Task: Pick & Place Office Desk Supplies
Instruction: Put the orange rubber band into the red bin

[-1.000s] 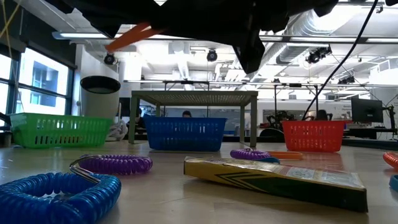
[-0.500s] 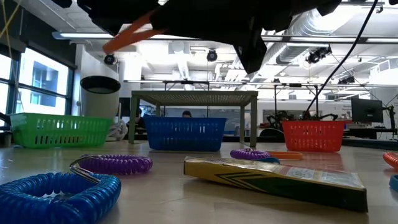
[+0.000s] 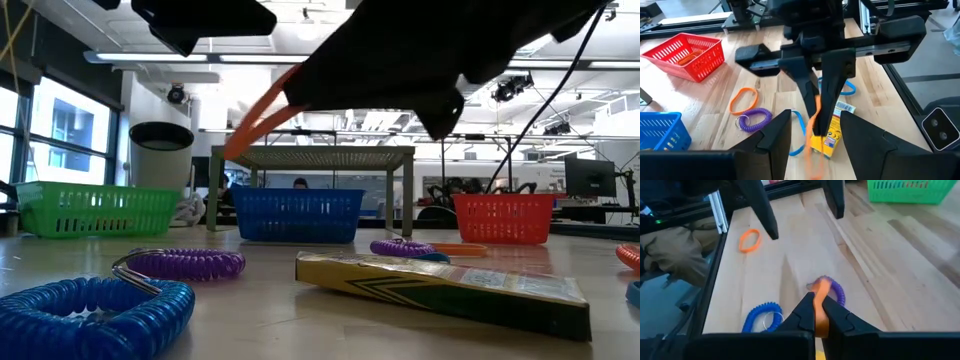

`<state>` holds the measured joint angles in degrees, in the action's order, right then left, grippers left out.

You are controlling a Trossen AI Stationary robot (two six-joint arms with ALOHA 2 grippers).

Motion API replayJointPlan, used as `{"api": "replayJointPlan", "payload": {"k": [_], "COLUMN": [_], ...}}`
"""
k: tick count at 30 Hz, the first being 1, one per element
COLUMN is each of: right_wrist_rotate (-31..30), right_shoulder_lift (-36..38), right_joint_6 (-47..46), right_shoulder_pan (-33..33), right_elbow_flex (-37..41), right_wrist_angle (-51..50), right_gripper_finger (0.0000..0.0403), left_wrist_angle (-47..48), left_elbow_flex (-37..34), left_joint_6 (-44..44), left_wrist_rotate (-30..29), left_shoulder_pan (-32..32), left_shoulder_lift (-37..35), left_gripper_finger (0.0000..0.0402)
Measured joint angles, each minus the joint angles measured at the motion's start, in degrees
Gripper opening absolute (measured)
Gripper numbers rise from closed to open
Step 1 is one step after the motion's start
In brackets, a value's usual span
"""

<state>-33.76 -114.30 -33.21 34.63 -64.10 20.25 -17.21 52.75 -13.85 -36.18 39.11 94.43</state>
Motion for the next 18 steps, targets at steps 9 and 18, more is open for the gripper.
{"api": "replayJointPlan", "payload": {"k": [9,18], "right_wrist_rotate": [-7.4,-18.0], "right_shoulder_lift": [4.5,11.4], "right_joint_6": [-3.6,-18.3], "right_shoulder_pan": [2.7,6.7], "right_elbow_flex": [0.0,0.0], "right_wrist_angle": [-13.5,-38.1], "right_gripper_finger": [0.0004,0.0003], "left_wrist_angle": [0.0,0.1], "left_elbow_flex": [0.0,0.0], "left_joint_6": [0.0,-0.1], "left_wrist_rotate": [0.3,0.4], "left_shoulder_pan": [0.0,0.0], "left_shoulder_lift": [0.0,0.0], "left_gripper_finger": [0.0165,0.0165]}}
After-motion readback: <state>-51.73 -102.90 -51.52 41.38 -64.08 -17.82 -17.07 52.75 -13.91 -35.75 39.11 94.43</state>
